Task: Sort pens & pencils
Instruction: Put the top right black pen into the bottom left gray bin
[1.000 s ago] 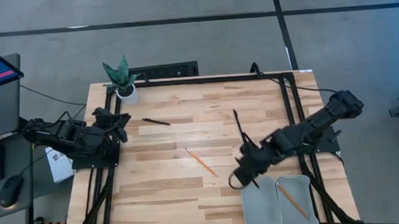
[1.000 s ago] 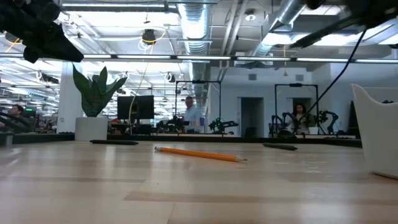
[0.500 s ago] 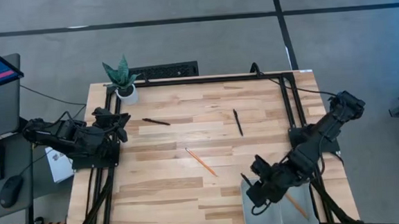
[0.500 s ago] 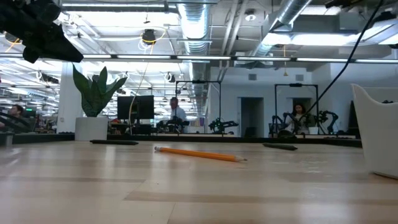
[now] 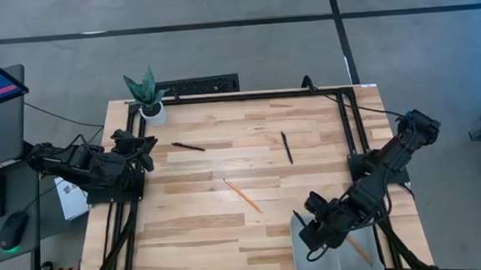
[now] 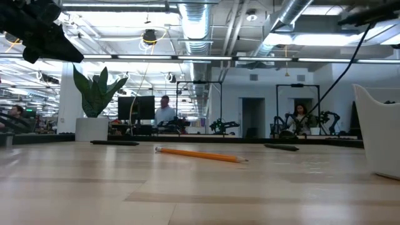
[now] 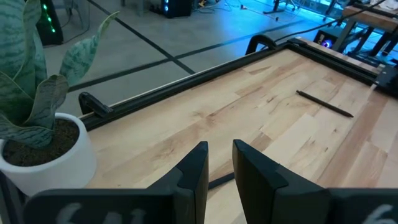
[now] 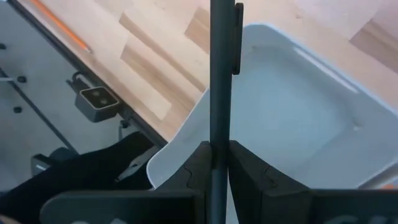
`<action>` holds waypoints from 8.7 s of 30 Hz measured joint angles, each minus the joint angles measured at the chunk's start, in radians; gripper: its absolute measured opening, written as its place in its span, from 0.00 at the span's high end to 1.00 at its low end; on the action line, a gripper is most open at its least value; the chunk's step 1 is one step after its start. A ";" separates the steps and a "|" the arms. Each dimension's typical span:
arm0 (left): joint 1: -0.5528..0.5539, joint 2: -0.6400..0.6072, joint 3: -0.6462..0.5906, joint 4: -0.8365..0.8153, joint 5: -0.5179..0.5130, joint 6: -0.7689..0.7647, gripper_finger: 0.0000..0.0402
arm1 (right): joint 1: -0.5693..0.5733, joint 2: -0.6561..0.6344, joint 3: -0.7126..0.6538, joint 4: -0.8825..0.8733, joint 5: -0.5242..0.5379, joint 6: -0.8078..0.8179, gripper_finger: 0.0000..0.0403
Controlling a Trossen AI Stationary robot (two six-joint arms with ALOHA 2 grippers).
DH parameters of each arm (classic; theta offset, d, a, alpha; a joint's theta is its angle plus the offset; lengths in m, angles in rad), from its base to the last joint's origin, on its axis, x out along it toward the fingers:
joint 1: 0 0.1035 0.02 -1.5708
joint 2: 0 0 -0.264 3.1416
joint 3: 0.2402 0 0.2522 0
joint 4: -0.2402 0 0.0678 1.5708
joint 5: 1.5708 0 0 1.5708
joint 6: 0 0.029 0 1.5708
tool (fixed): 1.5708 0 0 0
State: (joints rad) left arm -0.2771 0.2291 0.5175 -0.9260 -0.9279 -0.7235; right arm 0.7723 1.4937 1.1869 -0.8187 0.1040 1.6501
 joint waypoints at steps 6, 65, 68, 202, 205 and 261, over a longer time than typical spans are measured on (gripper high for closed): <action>0.000 0.000 0.000 0.000 0.000 0.000 0.84 | 0.033 0.000 -0.065 0.102 -0.001 0.011 0.85; 0.000 0.000 0.000 0.000 0.000 0.000 0.84 | 0.015 0.234 -0.076 0.187 -0.185 0.019 0.80; 0.000 0.000 0.000 0.000 0.000 0.000 0.84 | 0.009 0.205 -0.076 0.185 -0.185 0.017 0.80; 0.000 0.000 0.000 0.000 -0.048 0.005 0.84 | -1.014 0.367 -0.075 0.016 -0.110 -0.789 0.86; 0.000 0.000 0.000 0.000 -0.048 0.005 0.84 | -1.014 0.367 -0.075 0.015 -0.109 -0.795 0.86; 0.000 0.000 0.000 0.000 -0.048 0.005 0.84 | -0.660 0.367 0.568 -0.356 -0.132 -0.780 0.85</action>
State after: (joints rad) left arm -0.2771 0.2291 0.5179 -0.9257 -0.9756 -0.7186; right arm 0.1128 1.8603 1.7549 -1.1747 -0.0284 0.8699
